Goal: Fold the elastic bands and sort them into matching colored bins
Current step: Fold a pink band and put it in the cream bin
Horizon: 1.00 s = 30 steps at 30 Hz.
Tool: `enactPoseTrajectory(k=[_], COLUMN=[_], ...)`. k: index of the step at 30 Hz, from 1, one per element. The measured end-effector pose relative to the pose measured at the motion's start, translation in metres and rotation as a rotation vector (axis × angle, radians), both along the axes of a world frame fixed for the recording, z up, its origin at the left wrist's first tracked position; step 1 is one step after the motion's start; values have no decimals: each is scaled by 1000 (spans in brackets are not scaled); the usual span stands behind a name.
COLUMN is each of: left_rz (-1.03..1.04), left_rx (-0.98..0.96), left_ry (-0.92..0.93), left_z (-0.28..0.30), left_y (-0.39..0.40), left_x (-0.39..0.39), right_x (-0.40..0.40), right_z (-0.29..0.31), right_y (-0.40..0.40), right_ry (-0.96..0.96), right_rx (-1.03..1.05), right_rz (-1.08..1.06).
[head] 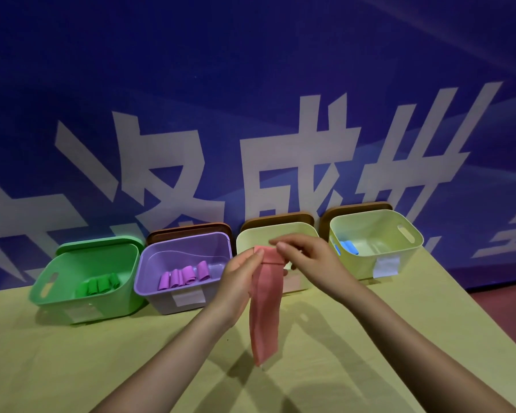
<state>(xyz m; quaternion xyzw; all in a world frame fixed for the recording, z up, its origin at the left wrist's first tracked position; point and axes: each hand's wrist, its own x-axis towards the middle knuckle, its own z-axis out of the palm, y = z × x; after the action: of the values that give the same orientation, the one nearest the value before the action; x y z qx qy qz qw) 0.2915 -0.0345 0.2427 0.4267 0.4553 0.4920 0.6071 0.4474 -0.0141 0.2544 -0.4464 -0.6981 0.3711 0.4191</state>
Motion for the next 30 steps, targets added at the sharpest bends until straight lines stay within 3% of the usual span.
enactPoseTrajectory(k=[4,8,16,22,24,27,30], left_rz=[100,113,119,105,91,9,-53], left_rx=[64,200,276,387,303,2,-91], left_ry=[216,506,492,671,548,127,-20], left_z=[-5,-4,-4,-13,-10,-1,0], left_y=[0,-1,-4,6,10,14,15], left_x=[3,2,3,-2,-2,-1,0], right_x=[-6,-7,-6,-7,-8,-7,-5], right_z=[-5,-10,-9,-13,-12,-8,-6], right_y=[1,2,0,1,2,7,12], right_ry=[-18,-170,-72,-96,-54,20,7], right_rx=[9,72,-31,70,97,44,12], right_rz=[-33,-52,-23,-74,-105,-149,-154])
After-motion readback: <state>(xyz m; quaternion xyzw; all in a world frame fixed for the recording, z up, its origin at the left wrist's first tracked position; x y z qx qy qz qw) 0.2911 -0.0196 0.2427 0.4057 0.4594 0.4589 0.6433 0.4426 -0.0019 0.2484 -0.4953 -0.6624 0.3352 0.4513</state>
